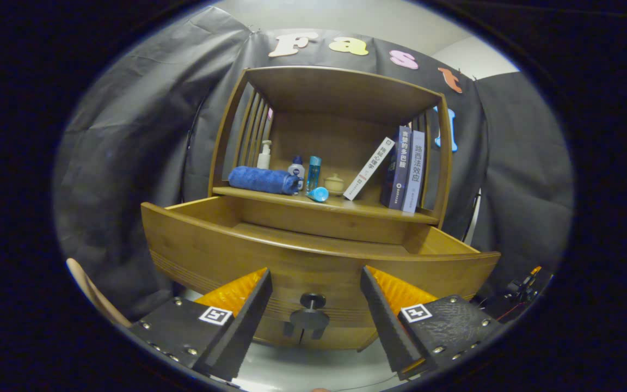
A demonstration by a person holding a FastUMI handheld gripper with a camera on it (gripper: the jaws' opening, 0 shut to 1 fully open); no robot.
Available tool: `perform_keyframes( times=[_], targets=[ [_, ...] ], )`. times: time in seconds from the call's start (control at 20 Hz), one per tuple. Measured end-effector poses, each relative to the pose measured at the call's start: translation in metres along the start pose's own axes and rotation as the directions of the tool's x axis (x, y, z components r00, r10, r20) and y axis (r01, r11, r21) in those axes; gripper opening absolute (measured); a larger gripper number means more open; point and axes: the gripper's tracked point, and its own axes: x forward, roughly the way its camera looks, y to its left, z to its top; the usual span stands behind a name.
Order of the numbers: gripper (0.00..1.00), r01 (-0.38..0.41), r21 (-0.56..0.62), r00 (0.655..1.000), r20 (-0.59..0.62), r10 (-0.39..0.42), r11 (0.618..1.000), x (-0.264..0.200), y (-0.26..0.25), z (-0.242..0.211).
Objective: Pull open the drawer, take out the items inside it, and place them on the countertop above the cabinet.
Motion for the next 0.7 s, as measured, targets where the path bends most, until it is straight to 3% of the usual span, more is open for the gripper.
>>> perform_keyframes(
  times=[0.35,0.7],
  targets=[
    [0.97,0.044,0.026,0.999,-0.008,-0.044,0.999,0.01,-0.007,-0.004],
    [0.97,0.086,-0.023,0.996,0.008,-0.086,0.996,0.013,-0.006,-0.006]
  ],
)
